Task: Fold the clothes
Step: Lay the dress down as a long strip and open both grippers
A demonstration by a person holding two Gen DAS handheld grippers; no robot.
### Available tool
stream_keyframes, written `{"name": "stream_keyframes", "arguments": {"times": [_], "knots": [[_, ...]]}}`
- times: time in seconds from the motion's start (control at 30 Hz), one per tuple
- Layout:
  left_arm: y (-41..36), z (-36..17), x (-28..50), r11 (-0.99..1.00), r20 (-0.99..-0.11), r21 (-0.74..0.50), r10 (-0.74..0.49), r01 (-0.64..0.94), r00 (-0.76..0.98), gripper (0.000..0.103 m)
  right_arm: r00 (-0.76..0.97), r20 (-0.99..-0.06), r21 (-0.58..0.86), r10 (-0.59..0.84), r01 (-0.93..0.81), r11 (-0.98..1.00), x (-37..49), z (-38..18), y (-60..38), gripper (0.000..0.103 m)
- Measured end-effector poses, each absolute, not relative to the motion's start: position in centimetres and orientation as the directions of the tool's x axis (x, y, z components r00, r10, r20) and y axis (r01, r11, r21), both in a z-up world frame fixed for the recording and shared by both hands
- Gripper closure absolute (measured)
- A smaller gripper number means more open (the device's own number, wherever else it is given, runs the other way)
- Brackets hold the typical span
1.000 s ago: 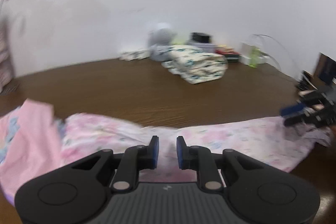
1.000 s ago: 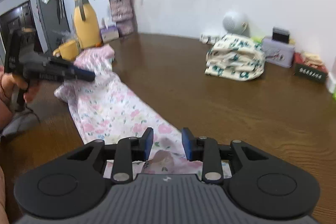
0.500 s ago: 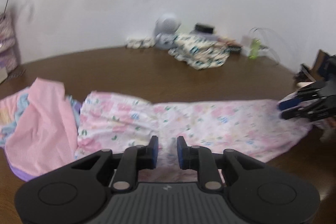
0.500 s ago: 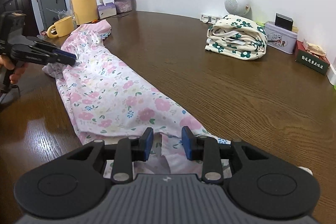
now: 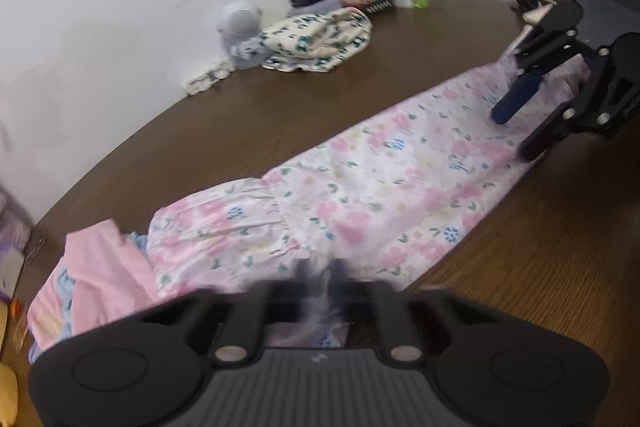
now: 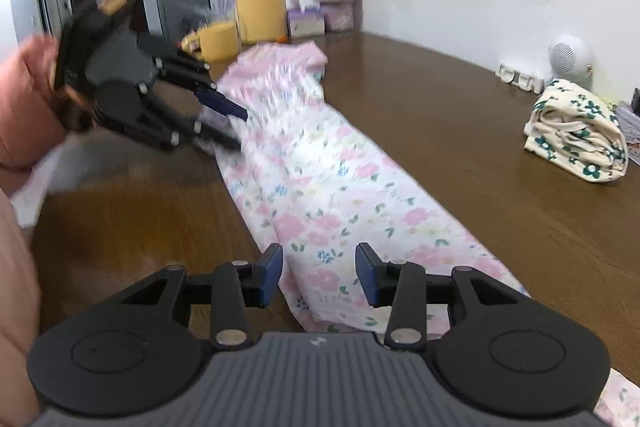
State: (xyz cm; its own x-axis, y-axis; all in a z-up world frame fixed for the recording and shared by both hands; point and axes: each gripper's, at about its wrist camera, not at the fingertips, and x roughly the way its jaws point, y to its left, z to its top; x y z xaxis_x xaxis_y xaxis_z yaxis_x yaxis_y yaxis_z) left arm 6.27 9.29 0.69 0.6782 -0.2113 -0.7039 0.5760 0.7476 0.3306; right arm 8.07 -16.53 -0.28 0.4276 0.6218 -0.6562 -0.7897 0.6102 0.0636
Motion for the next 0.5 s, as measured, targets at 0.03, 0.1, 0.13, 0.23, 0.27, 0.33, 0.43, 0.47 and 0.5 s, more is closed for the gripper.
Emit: {"name": "stream_keyframes", "arguments": {"times": [0.03,0.1,0.13,0.23,0.27,0.33,0.43,0.47,0.5], "knots": [[9.3,1.0,5.9,0.747,-0.689,0.342,-0.213,0.57,0.692,0.101,0.428,-0.669,0.051,0.607,-0.789,0.613,8.1,-0.7,-16.0,0.069],[9.2,1.8,5.0,0.745,-0.659,0.366,-0.216,0.558,0.72,0.101,0.432,-0.674,0.037,0.599,-0.791,0.611,7.9,-0.7,-16.0,0.1],[9.2,2.1,4.6,0.744,-0.644,0.377,-0.217,0.551,0.734,0.101,0.432,-0.672,0.035,0.601,-0.793,0.609,7.7,-0.6,-16.2,0.1],[9.5,2.4,3.1,0.733,-0.655,0.369,-0.231,0.571,0.72,0.101,0.425,-0.668,0.039,0.611,-0.8,0.599,6.8,-0.1,-16.9,0.1],[9.5,2.0,3.1,0.734,-0.667,0.364,-0.225,0.573,0.711,0.101,0.421,-0.671,0.039,0.61,-0.802,0.596,6.7,-0.2,-16.9,0.1],[9.5,1.0,3.2,0.738,-0.694,0.353,-0.207,0.576,0.69,0.1,0.41,-0.683,0.039,0.605,-0.807,0.59,6.4,-0.5,-16.9,0.1],[9.7,1.1,3.3,0.759,-0.69,0.297,-0.248,0.579,0.68,0.085,0.403,-0.681,0.055,0.611,-0.804,0.592,6.4,-0.8,-17.0,0.097],[9.9,1.4,3.3,0.769,-0.679,0.27,-0.275,0.58,0.681,0.078,0.401,-0.678,0.064,0.616,-0.803,0.593,6.4,-0.8,-17.1,0.093],[10.0,1.8,3.4,0.777,-0.666,0.242,-0.303,0.581,0.682,0.073,0.4,-0.674,0.07,0.622,-0.803,0.592,6.3,-0.7,-17.2,0.088]]}}
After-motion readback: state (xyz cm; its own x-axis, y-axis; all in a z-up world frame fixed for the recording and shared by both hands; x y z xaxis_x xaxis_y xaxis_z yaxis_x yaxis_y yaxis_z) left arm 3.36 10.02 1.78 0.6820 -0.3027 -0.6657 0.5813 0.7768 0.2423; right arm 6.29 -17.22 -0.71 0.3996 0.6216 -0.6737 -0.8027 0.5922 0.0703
